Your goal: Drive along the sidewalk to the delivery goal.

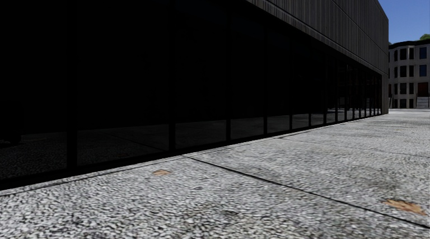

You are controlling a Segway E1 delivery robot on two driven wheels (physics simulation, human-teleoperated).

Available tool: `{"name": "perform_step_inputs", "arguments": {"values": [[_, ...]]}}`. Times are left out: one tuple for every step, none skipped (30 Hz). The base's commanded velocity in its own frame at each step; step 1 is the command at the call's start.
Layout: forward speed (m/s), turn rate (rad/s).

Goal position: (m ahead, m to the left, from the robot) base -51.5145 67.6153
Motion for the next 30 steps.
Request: {"name": "perform_step_inputs", "arguments": {"values": [[0.00,0.00],[0.00,0.00],[0.00,0.00],[0.00,0.00],[0.00,0.00],[0.00,0.00],[0.00,0.00],[0.00,0.00],[0.00,0.00],[0.00,0.00],[0.00,0.00],[0.00,0.00],[0.00,0.00],[0.00,0.00],[0.00,0.00],[0.00,0.00],[0.00,0.00],[0.00,0.00],[0.00,0.00],[0.00,0.00],[0.00,0.00],[0.00,0.00],[0.00,0.00],[0.00,0.00],[0.00,0.00],[0.00,0.00],[0.00,0.00],[0.00,0.00],[0.00,0.00],[0.00,0.00]]}}
